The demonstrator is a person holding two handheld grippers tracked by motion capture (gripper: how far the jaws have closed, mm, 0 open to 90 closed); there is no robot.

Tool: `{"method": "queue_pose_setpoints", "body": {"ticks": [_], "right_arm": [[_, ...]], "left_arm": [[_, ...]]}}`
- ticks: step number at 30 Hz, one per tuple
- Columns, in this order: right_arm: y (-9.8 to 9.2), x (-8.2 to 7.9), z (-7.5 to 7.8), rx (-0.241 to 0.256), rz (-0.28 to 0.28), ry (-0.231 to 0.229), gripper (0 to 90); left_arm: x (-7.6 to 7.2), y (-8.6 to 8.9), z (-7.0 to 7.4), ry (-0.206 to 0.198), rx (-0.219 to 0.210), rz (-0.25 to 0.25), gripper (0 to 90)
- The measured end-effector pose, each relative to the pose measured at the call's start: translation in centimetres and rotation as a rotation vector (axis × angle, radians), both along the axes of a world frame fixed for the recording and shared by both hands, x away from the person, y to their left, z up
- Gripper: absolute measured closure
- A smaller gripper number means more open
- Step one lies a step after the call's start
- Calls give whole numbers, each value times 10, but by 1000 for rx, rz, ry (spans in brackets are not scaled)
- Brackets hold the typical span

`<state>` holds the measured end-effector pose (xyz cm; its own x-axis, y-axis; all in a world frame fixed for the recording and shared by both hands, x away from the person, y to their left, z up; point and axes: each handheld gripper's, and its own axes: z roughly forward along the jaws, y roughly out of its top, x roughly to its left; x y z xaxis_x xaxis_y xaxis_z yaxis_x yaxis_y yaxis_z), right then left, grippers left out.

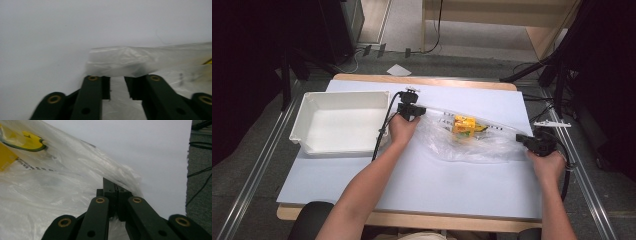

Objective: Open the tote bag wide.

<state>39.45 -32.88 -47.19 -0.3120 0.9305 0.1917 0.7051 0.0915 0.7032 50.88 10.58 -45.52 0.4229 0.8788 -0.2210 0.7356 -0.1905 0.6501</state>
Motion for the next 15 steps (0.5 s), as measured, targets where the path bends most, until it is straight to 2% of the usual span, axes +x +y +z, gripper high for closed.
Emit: {"method": "queue_pose_setpoints", "body": {"ticks": [3, 7, 12, 15], "right_arm": [[4, -1, 5, 13, 28, 7, 877], [8, -2, 13, 31, 40, 1, 807], [11, -4, 25, 47, 62, -13, 728], [16, -6, 35, 51, 86, -23, 698]], "left_arm": [[-5, -4, 9, -19, -40, -26, 608], [-6, -7, 22, -1, -68, -71, 508], [-11, -7, 40, -34, -116, -109, 477], [-17, -9, 49, -62, -118, -129, 489]]}}
